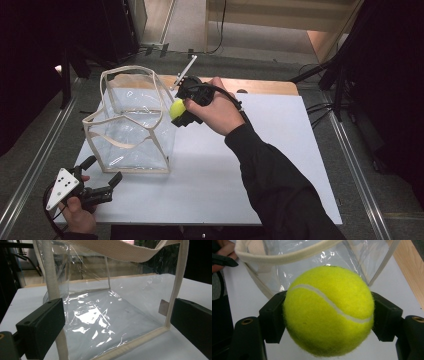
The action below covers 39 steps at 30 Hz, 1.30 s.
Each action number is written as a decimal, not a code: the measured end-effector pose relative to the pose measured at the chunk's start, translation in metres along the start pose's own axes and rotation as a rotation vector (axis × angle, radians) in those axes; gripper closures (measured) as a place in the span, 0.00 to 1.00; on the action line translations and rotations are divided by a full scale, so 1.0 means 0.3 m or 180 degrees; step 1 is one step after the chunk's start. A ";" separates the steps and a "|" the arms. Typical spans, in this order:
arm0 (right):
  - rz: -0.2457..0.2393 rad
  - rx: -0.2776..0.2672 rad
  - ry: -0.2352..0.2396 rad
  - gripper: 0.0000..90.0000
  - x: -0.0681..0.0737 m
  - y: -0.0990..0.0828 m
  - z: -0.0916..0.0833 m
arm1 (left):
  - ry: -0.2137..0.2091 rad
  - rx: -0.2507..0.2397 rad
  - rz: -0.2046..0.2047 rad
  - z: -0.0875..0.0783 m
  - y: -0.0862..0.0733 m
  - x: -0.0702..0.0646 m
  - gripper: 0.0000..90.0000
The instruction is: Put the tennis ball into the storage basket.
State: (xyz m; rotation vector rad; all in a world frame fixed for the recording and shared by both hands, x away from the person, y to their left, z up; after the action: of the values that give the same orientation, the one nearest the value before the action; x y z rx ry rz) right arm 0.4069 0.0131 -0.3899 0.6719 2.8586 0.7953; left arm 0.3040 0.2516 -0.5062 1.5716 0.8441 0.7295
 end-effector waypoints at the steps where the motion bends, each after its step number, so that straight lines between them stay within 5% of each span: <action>1: 0.0011 0.0002 0.0000 0.26 0.001 0.002 -0.002 | 0.0000 0.0000 0.0000 0.000 0.000 0.000 0.00; 39: -0.0074 -0.0013 -0.0068 0.26 -0.001 0.112 -0.061 | -0.0009 -0.0016 -0.0008 0.000 0.002 0.000 0.00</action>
State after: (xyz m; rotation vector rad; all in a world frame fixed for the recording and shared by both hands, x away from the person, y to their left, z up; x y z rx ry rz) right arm 0.4166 0.0303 -0.3570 0.6413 2.8396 0.7856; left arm 0.3039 0.2516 -0.5056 1.5667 0.8415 0.7269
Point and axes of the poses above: each handheld gripper's, and its own axes: z roughly forward along the jaws, y roughly out of its top, x roughly to its left, the point moved 10 cm from there along z, roughly forward along the jaws, and after that the axes turned 2 degrees about z, right-handed, at the moved point
